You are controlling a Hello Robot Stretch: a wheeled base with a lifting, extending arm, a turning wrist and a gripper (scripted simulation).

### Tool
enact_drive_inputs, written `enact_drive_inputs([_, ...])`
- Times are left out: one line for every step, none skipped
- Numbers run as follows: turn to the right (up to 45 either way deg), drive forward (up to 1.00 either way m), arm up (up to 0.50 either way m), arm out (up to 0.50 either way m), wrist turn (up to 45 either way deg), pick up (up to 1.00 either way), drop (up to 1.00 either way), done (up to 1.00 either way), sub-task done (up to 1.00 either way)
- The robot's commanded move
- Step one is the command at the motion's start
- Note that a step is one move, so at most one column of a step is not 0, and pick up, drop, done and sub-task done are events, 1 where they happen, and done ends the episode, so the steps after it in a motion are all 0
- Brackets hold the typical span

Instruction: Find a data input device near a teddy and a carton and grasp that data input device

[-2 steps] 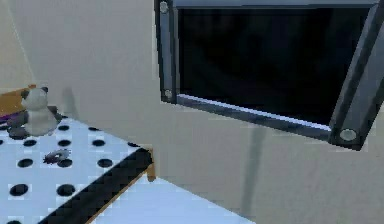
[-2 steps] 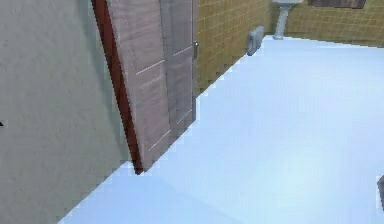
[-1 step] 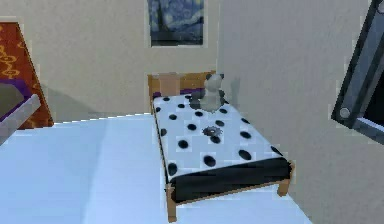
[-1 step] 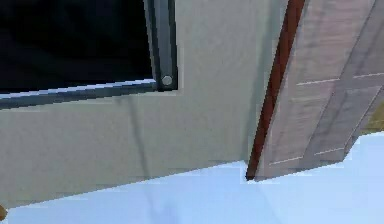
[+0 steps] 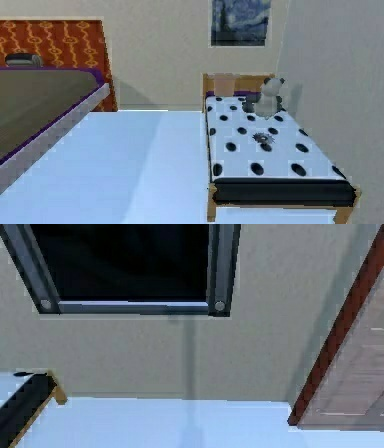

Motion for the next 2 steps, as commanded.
enact_drive_inputs([0.0,0.60,0.00,0.00,0.0,0.00,0.00,0.00,0.00])
enact_drive_inputs([-45.0,0.00,0.00,0.00,0.0,0.00,0.00,0.00,0.00])
